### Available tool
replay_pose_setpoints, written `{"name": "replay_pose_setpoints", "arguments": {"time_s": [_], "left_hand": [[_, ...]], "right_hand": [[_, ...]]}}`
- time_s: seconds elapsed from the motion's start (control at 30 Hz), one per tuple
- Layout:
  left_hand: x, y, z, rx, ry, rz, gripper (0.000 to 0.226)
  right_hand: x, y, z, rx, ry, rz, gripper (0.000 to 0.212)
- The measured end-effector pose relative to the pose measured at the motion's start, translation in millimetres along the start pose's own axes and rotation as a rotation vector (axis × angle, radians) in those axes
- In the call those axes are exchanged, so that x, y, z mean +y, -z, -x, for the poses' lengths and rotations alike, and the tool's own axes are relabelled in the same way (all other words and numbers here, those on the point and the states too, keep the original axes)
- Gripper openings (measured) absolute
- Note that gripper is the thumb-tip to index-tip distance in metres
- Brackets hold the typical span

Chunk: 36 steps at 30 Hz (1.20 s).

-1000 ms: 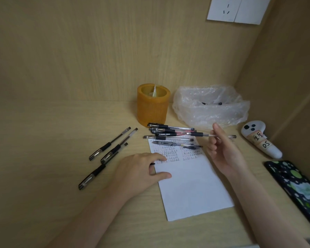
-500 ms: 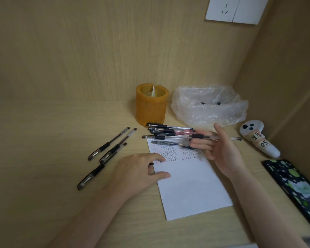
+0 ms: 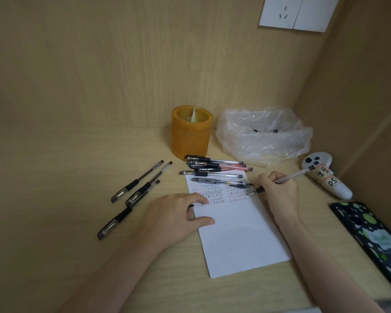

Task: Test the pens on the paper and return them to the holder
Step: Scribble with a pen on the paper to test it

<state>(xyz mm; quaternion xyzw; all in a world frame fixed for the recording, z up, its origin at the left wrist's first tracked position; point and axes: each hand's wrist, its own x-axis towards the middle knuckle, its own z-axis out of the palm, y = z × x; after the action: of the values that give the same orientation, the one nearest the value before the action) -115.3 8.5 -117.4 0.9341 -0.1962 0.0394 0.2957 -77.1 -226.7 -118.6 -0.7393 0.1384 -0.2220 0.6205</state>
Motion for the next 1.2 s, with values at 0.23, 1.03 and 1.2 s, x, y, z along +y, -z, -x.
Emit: {"name": "replay_pose_setpoints", "arguments": {"time_s": [0.23, 1.03, 1.2], "left_hand": [[-0.1, -0.2, -0.6, -0.008, -0.004, -0.003, 0.045], [2.1, 1.2, 0.5, -0.01, 0.007, -0.014, 0.043], [3.2, 1.6, 0.3, -0.011, 0.011, -0.014, 0.043]], "right_hand": [[-5.6, 2.5, 4.3, -0.103, -0.038, -0.2, 0.036], [8.2, -5.0, 1.0, -0.095, 0.149, 0.167, 0.035], [7.2, -4.7, 2.2, -0.114, 0.169, 0.191, 0.04]]}}
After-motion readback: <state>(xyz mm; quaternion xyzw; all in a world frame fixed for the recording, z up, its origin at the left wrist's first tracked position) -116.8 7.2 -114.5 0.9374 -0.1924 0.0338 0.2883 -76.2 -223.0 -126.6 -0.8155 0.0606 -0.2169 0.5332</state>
